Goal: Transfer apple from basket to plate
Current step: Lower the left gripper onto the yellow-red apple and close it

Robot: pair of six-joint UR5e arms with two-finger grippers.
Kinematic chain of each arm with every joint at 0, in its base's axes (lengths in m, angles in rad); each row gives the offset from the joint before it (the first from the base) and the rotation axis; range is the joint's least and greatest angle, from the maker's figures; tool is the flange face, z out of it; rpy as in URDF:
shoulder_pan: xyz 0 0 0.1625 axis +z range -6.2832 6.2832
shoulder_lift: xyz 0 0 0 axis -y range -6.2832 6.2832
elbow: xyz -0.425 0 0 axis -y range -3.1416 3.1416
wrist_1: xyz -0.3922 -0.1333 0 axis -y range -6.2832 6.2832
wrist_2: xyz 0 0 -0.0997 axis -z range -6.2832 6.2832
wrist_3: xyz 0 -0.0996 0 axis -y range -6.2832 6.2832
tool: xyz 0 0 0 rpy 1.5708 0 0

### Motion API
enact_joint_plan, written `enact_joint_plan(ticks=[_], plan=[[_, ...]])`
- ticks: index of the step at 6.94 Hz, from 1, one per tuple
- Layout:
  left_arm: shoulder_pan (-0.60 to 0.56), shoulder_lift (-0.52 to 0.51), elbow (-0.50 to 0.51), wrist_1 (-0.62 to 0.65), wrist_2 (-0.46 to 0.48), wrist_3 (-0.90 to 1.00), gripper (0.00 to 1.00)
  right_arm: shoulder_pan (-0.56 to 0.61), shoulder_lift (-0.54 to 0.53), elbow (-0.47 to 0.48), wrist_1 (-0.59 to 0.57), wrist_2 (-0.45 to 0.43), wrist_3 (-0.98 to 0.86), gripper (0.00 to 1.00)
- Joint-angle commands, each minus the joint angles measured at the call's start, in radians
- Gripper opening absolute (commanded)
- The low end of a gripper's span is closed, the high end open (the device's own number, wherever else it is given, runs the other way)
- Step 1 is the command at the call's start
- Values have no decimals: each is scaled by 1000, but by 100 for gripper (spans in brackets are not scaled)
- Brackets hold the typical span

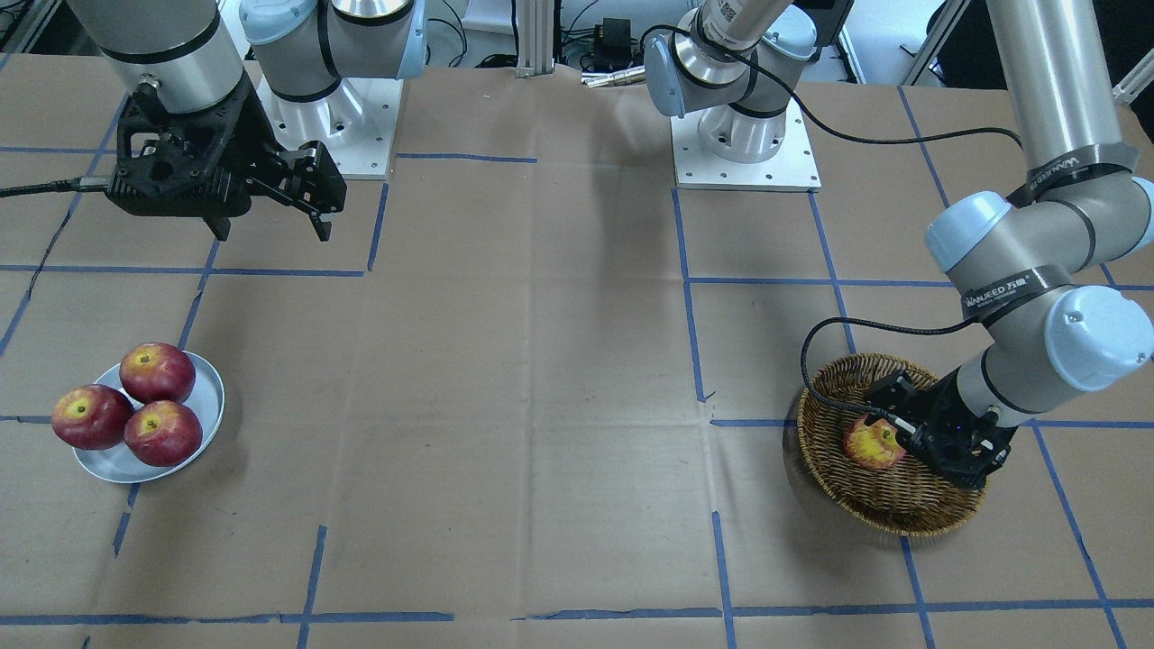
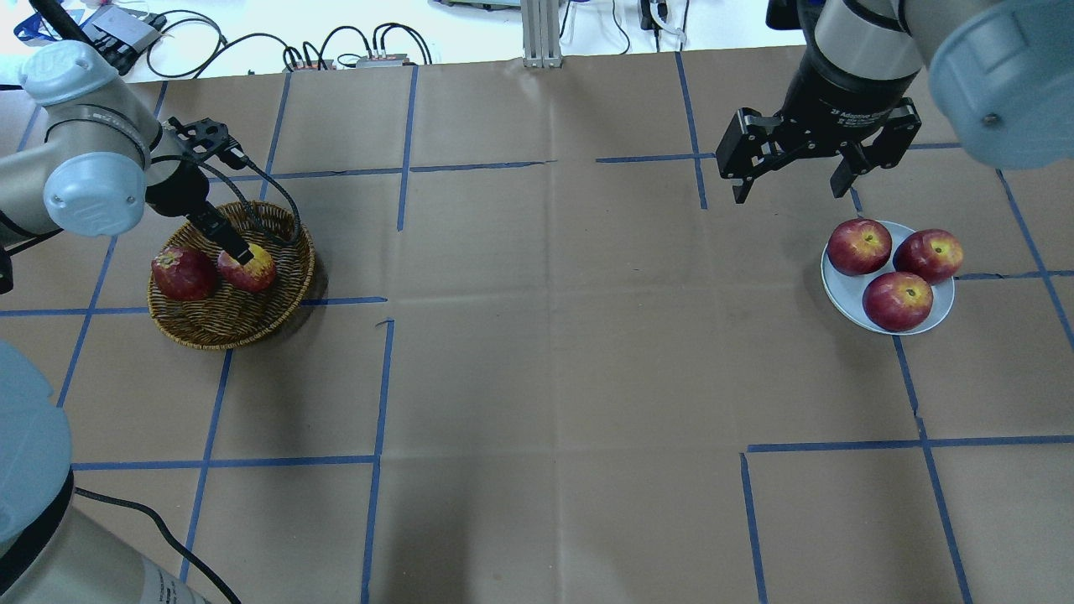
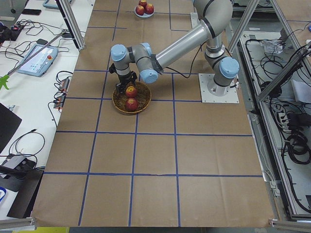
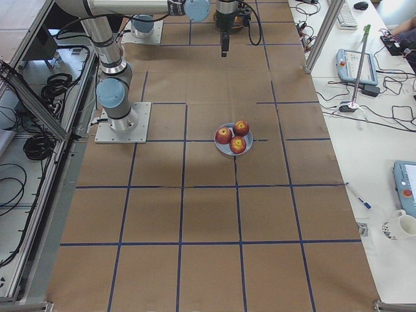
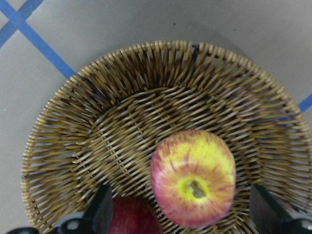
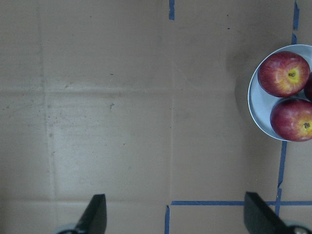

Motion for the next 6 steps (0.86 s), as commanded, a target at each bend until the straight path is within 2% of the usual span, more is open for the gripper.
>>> enact_joint_plan(ticks=[1,5,6], plan=[[-1,-31,-2,-1,1,-10,98,0,-1,0,0,1,0,100],[-1,-34,-40,-24,-4,-13,98,-1,1,0,0,0,0,100],[-1,-35,-40,-24,-2,-13,91,0,1,0,0,0,0,100]])
